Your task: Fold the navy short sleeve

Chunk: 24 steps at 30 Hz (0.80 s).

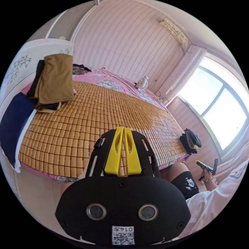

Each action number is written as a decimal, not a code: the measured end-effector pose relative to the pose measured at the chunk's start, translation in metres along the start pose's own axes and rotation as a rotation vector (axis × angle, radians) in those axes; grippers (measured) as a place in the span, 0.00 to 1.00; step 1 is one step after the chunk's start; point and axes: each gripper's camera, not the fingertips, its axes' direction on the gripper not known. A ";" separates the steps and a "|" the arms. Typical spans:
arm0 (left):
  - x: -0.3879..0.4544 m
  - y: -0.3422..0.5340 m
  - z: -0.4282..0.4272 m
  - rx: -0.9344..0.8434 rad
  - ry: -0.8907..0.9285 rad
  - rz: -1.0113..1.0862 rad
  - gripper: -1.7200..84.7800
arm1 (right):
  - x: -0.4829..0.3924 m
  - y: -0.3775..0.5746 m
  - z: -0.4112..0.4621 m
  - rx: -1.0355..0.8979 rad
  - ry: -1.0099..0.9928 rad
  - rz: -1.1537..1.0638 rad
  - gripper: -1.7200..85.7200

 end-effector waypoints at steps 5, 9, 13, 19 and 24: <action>-0.071 0.053 -0.090 0.154 -0.198 -0.141 0.01 | -0.105 -0.071 0.037 -0.013 -0.098 -0.239 0.02; -0.127 0.115 -0.153 0.249 -0.353 -0.292 0.01 | -0.218 -0.124 0.085 -0.135 -0.251 -0.497 0.02; -0.174 0.162 -0.187 0.262 -0.423 -0.411 0.05 | -0.318 -0.159 0.110 -0.161 -0.438 -0.696 0.03; -0.228 0.181 -0.202 0.338 -0.438 -0.488 0.10 | -0.482 -0.208 0.159 -0.248 -0.685 -0.887 0.10; -0.260 0.165 -0.199 0.362 -0.500 -0.449 0.13 | -0.631 -0.231 0.206 -0.382 -0.875 -0.975 0.11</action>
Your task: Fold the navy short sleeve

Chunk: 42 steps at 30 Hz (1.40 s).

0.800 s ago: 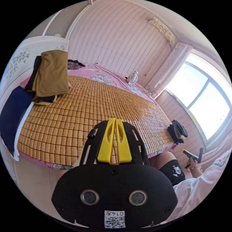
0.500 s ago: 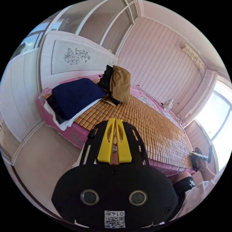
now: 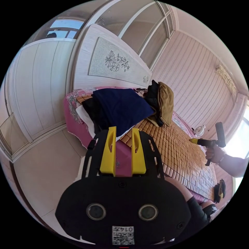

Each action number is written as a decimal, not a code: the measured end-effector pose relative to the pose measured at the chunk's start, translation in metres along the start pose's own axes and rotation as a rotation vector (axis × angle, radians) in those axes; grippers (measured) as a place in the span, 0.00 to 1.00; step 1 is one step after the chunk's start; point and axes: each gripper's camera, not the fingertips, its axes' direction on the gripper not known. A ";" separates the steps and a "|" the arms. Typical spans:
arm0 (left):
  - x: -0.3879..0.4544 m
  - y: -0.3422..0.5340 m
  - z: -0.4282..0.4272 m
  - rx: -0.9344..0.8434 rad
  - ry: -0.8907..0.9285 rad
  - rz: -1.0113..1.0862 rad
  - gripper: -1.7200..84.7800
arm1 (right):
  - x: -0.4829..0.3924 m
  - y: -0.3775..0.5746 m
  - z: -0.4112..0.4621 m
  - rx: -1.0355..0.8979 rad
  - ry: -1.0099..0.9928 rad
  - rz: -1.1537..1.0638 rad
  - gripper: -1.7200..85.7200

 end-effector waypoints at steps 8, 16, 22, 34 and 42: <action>-0.021 -0.026 0.045 -0.058 -0.032 -0.050 0.18 | 0.007 -0.129 0.111 -0.049 -0.051 -0.009 0.13; -0.008 -0.043 0.042 -0.143 -0.097 -0.005 0.02 | 0.019 -0.169 0.108 -0.056 -0.122 0.134 0.03; 0.046 -0.077 -0.008 -0.043 -0.051 0.167 0.01 | -0.017 -0.181 0.032 -0.033 0.002 -0.030 0.01; 0.225 -0.135 -0.133 0.259 0.308 0.438 0.01 | -0.048 -0.122 -0.215 0.369 0.070 -0.025 0.01; 0.370 -0.088 -0.148 0.196 0.659 0.690 0.01 | 0.000 0.084 -0.364 0.625 0.143 0.095 0.02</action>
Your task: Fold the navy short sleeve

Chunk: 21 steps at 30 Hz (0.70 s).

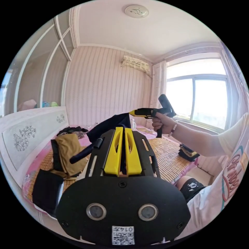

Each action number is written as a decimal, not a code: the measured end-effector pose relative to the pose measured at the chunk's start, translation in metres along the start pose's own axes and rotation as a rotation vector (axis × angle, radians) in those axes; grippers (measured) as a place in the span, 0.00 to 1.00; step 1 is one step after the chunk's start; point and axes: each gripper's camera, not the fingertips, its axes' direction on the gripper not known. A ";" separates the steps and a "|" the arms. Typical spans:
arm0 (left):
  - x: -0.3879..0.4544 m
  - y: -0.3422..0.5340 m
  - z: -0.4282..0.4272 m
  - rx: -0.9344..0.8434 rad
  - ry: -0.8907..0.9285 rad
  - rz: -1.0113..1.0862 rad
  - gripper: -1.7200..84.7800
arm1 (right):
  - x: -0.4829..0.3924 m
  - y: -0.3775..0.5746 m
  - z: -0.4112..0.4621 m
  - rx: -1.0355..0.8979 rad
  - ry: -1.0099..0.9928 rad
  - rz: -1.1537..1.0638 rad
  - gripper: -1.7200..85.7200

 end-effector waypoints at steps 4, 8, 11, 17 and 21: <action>0.063 0.038 0.097 -0.182 0.335 -0.096 0.06 | 0.067 0.116 -0.074 -0.061 0.200 0.241 0.03; 0.095 0.108 0.165 -0.458 0.439 -0.191 0.09 | 0.131 0.260 -0.112 -0.354 0.465 0.539 0.08; 0.098 0.147 0.195 -0.678 0.379 -0.207 0.09 | 0.134 0.311 -0.121 -0.413 0.497 0.592 0.10; 0.066 0.140 0.239 -0.755 0.221 -0.230 0.08 | 0.124 0.315 -0.097 -0.353 0.410 0.507 0.12; 0.051 0.115 0.286 -0.763 0.144 -0.206 0.07 | 0.128 0.299 -0.062 -0.336 0.321 0.485 0.16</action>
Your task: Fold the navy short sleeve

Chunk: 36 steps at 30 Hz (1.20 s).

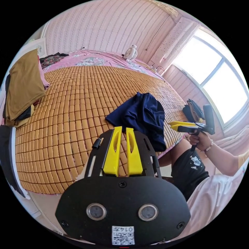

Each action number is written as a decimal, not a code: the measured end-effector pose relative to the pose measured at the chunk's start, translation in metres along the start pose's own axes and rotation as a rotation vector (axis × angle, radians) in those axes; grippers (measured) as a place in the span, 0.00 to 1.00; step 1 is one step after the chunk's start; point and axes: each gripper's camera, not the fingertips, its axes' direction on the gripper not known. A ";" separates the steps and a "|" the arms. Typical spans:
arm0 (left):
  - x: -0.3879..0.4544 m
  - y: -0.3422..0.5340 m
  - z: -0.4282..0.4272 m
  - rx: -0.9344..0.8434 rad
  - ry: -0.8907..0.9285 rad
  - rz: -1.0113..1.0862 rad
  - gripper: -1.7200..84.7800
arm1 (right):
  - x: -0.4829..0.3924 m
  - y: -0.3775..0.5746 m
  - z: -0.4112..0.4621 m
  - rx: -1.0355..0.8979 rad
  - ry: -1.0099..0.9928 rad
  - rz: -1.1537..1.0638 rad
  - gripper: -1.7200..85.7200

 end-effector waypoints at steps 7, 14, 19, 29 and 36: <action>0.007 -0.056 0.051 -0.094 -0.141 0.079 0.14 | -0.014 -0.002 0.039 -0.124 0.115 -0.128 0.12; 0.015 -0.066 0.074 -0.216 -0.237 0.134 0.11 | 0.030 0.038 -0.036 -0.004 0.069 0.006 0.03; 0.017 -0.068 0.065 -0.270 -0.131 0.115 0.06 | 0.076 0.104 -0.115 0.129 0.065 0.191 0.03; 0.027 -0.082 -0.097 0.073 0.111 0.091 0.03 | 0.087 0.157 -0.250 0.362 -0.016 0.160 0.03; 0.053 -0.077 -0.284 0.496 0.108 0.177 0.02 | 0.036 0.131 -0.352 0.620 -0.080 -0.080 0.03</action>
